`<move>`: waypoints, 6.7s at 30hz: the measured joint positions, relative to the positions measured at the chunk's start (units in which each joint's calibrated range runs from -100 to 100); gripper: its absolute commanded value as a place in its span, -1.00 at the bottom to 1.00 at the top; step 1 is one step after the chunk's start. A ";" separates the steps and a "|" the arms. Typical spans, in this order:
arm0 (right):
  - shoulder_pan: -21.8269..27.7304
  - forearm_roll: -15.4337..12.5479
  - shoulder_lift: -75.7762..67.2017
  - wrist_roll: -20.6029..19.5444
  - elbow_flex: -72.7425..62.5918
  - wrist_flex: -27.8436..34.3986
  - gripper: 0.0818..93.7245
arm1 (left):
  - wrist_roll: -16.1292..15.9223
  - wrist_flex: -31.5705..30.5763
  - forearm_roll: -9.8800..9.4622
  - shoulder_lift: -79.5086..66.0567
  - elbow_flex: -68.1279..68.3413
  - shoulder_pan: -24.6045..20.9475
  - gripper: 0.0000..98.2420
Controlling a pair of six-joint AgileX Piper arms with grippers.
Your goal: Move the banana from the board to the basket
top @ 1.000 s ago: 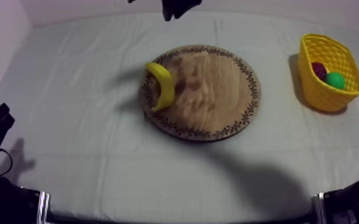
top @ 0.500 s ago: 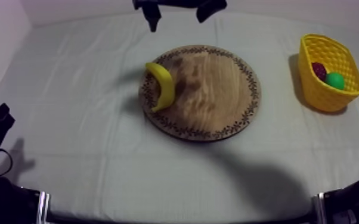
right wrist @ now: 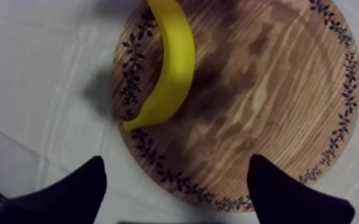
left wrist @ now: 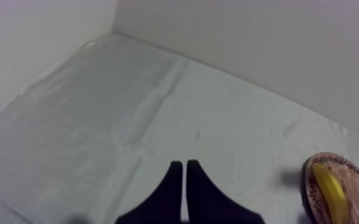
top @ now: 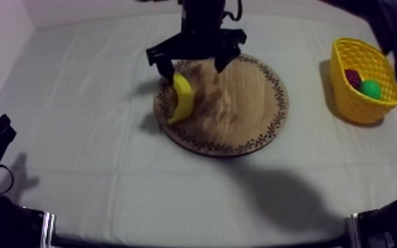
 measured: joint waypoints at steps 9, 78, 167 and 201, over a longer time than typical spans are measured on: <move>1.23 -1.19 10.80 0.39 -7.72 -1.13 0.81 | 0.00 0.00 0.00 0.00 0.00 0.00 -1.00; 3.16 -2.47 0.16 3.22 -11.18 -5.12 -0.54 | 0.00 0.00 0.00 0.00 0.00 0.00 -1.00; 39.93 5.85 -8.15 17.53 24.74 -11.59 0.67 | 0.00 0.00 0.00 0.00 0.00 0.00 -1.00; 42.10 -1.15 -47.00 20.25 48.55 -26.99 -0.08 | 0.00 0.00 0.00 0.00 0.00 0.00 -1.00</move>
